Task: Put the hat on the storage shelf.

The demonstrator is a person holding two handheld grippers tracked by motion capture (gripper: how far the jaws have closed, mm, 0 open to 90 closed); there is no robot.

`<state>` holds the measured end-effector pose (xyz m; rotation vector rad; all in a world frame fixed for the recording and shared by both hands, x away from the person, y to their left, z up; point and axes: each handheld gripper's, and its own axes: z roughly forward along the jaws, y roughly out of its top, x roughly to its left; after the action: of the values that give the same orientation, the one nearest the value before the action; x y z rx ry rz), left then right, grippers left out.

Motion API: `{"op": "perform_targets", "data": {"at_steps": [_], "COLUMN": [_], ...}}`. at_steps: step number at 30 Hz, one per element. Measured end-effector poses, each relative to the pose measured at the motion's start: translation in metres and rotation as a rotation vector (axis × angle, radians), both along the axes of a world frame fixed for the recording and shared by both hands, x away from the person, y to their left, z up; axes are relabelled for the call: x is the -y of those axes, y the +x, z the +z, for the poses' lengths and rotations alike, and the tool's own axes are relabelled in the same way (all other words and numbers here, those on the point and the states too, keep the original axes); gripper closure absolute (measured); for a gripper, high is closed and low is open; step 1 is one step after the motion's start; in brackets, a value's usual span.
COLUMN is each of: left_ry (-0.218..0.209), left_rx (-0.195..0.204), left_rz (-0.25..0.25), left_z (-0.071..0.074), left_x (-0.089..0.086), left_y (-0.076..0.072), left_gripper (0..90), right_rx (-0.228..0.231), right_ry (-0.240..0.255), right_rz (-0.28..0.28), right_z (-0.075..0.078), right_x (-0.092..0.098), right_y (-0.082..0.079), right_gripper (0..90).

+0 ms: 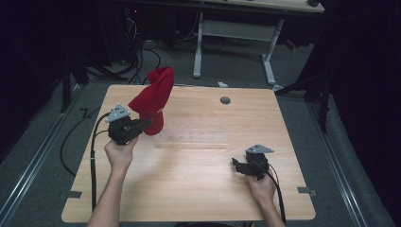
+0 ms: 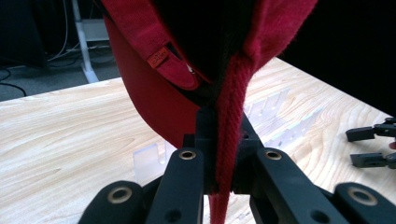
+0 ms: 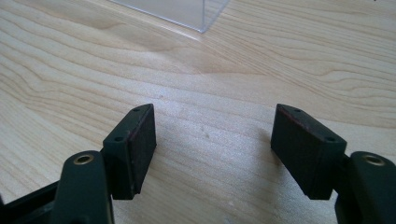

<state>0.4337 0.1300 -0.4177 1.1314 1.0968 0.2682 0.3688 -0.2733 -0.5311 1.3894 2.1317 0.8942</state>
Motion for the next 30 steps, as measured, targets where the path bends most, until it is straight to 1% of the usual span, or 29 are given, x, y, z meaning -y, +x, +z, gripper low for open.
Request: {"op": "perform_targets", "data": {"at_steps": [2, 6, 7, 8, 11, 19, 24, 26, 29, 30], "left_ry": [0.003, 0.008, 0.016, 0.034, 0.042, 0.034, 0.036, 0.039, 0.017, 0.017], "left_rx": [-0.002, -0.003, -0.002, -0.005, -0.012, -0.027, -0.039, -0.041, -0.043, -0.043], "left_rz": [0.010, 0.013, 0.016, 0.025, 0.029, 0.041, 0.051, 0.053, 0.061, 0.061], "left_z": [-0.002, -0.004, -0.005, -0.008, -0.012, -0.021, -0.031, -0.032, -0.037, -0.037], "left_x": [0.001, 0.001, 0.001, 0.003, 0.005, 0.007, 0.010, 0.010, 0.010, 0.010], "left_y": [0.003, 0.005, 0.005, 0.006, 0.008, 0.011, 0.012, 0.012, 0.009, 0.009], "left_gripper": [84.9, 84.9, 84.9, 84.9, 84.9, 84.8, 84.7, 84.7, 84.5, 84.4], "right_rx": [0.000, 0.000, 0.000, 0.000, 0.000, 0.003, 0.003, 0.003, 0.003, 0.003], "right_ry": [0.000, 0.000, 0.000, 0.000, 0.000, -0.004, -0.004, -0.004, -0.005, -0.005], "right_rz": [0.000, 0.000, 0.000, 0.000, 0.000, 0.002, 0.002, 0.002, 0.003, 0.003], "right_z": [0.000, 0.000, 0.000, 0.000, 0.000, 0.000, 0.000, 0.000, 0.000, 0.000], "right_x": [0.000, 0.000, 0.000, 0.000, 0.000, 0.000, 0.000, 0.000, 0.000, 0.000], "right_y": [0.000, 0.000, 0.000, 0.000, 0.000, 0.000, 0.000, 0.000, 0.000, 0.000], "right_gripper": [31.2, 31.2, 31.3, 31.3, 31.2, 31.2, 31.2, 31.2, 31.1, 31.1]}}
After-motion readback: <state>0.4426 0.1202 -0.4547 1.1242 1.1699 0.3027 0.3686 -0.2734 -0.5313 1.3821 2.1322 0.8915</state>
